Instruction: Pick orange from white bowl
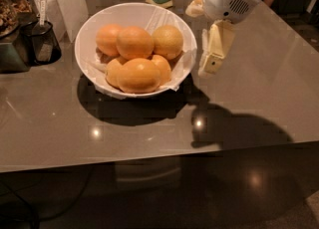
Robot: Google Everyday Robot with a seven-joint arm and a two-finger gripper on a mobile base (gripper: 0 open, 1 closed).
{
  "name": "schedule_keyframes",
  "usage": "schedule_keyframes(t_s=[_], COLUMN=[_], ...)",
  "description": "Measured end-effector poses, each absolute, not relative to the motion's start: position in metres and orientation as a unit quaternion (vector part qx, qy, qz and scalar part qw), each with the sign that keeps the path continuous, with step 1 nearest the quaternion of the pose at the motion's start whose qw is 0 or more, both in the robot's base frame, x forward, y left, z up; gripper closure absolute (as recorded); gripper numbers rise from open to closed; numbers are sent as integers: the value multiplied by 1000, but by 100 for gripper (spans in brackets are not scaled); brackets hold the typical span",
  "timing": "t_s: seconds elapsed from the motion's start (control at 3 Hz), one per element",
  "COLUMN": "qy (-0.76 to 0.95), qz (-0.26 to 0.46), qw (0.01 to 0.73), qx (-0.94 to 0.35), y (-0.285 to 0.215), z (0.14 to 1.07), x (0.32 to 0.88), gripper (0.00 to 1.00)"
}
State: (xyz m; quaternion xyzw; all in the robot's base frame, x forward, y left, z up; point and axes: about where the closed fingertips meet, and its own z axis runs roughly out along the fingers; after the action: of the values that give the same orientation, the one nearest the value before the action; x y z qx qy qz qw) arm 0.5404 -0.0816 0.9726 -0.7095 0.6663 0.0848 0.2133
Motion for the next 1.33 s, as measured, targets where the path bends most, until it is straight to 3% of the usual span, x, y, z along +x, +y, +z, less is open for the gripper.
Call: schedule_keyframes(t_s=[0.67,1.33], qy=[622,618], qz=[117,115], qw=[238,249], qx=[-737,-736], y=[-34,-29], z=[973,978], x=[583,590], gripper=[0,39])
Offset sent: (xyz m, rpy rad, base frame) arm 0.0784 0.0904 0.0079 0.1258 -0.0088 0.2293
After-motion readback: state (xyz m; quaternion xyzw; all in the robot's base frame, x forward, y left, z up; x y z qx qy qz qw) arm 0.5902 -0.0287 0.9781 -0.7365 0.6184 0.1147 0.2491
